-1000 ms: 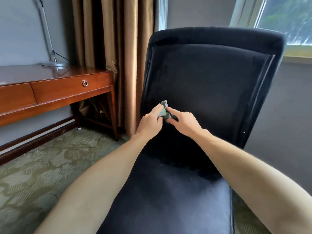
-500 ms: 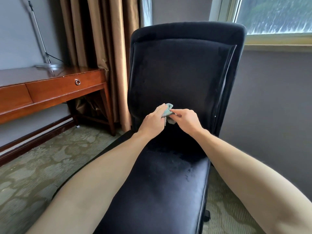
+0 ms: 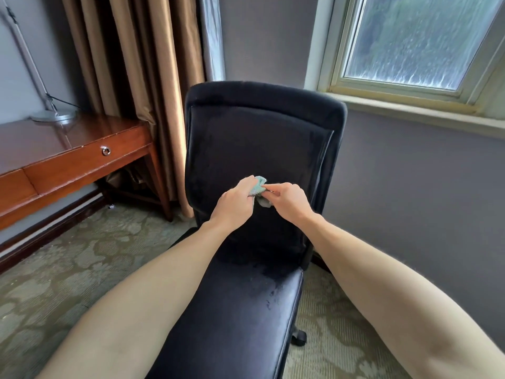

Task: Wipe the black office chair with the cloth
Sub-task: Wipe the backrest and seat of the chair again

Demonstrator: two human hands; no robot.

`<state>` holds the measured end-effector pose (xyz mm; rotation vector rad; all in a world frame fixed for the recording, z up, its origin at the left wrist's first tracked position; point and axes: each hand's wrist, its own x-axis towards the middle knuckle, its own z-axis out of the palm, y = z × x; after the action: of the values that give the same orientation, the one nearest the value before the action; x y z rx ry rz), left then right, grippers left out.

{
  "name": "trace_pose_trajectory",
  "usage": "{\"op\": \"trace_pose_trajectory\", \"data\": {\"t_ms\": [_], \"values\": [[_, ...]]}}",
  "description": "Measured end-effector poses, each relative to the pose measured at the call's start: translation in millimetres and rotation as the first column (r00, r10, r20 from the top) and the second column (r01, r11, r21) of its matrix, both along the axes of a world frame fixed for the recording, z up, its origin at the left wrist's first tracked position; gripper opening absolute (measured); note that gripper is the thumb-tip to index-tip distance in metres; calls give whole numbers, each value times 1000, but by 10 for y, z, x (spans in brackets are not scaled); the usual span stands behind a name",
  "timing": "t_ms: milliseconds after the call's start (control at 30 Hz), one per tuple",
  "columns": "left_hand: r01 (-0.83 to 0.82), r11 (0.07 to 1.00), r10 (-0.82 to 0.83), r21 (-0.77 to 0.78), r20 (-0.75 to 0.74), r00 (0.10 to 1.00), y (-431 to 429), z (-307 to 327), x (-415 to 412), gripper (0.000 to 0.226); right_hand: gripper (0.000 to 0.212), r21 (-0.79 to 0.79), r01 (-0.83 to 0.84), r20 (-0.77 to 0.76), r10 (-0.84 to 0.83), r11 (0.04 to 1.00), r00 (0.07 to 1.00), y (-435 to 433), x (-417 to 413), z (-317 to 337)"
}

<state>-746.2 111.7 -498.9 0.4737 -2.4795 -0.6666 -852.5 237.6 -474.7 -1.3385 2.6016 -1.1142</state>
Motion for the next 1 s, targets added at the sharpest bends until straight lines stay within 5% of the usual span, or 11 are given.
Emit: {"op": "trace_pose_trajectory", "data": {"t_ms": [500,800,1000], "values": [[-54,992,36,115,155,987,70,1975,173,54,26,127,27,123,-42,992,991,61,179,2020],[-54,987,31,153,144,989,-274,2498,529,56,34,73,159,60,-164,985,985,-411,657,2370],[73,966,-115,249,159,981,-912,2535,708,70,42,-1,218,442,-195,976,876,-1100,906,2339]]}}
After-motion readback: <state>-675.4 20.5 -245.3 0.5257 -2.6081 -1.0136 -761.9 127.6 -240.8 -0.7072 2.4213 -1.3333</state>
